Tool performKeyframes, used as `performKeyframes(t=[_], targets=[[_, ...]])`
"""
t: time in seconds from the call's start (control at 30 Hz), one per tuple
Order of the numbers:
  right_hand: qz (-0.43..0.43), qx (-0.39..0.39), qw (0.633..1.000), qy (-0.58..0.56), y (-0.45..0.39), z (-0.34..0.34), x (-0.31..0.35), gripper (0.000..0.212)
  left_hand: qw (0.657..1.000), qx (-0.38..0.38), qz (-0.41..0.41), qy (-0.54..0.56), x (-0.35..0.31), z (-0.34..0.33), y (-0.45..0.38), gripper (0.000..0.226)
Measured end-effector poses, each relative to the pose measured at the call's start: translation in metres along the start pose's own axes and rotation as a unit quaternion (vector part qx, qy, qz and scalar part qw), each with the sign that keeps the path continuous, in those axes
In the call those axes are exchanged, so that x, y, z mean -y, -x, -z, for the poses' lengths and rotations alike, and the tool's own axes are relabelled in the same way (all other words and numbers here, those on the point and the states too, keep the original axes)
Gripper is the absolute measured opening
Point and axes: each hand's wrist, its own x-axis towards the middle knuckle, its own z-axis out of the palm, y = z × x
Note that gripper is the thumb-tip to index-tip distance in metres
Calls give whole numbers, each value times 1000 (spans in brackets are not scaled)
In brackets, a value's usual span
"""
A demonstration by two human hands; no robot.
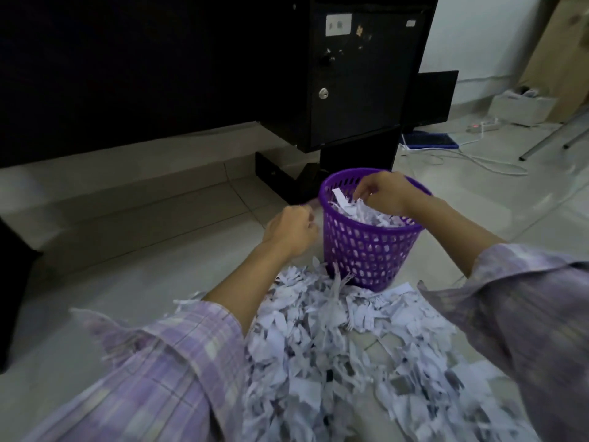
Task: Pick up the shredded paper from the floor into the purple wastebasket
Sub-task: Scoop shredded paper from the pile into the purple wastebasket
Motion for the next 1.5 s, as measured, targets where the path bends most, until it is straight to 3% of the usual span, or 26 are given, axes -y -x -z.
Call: performKeyframes(t=[0.17, 0.4, 0.53, 0.67, 0.73, 0.8, 0.93, 1.07, 1.17, 1.37, 1.5], targets=[[-6, 24, 997, -69, 49, -41, 33, 30, 999, 26, 21, 6, 33, -6, 60, 27], [-33, 133, 984, -115, 108, -146, 49, 29, 993, 81, 81, 30, 86, -59, 138, 35], [-65, 175, 975, -118, 117, -202, 55, 49, 989, 85, 111, 37, 112, -83, 161, 40], [-86, 181, 974, -109, 118, -247, 67, 90, 984, 94, 144, 53, 140, -95, 166, 57], [-87, 204, 972, -83, 116, -263, 73, 109, 981, 100, 148, 71, 150, -99, 168, 57], [-82, 222, 969, -73, 113, -276, 78, 114, 979, 111, 148, 85, 159, -104, 169, 48], [-55, 222, 973, -44, 120, -298, 79, 94, 972, 150, 158, 88, 163, -114, 181, 26], [-16, 151, 988, -6, 136, -313, 73, 58, 970, 150, 157, 112, 165, -121, 189, 30], [-8, 152, 988, -40, 140, -309, 65, 49, 964, 137, 170, 151, 163, -121, 192, 35], [27, 160, 976, -146, 141, -279, 46, 22, 960, 61, 161, 221, 154, -111, 199, 72], [79, 215, 962, -146, 147, -250, 45, 24, 971, 7, 132, 199, 150, -97, 195, 95]])
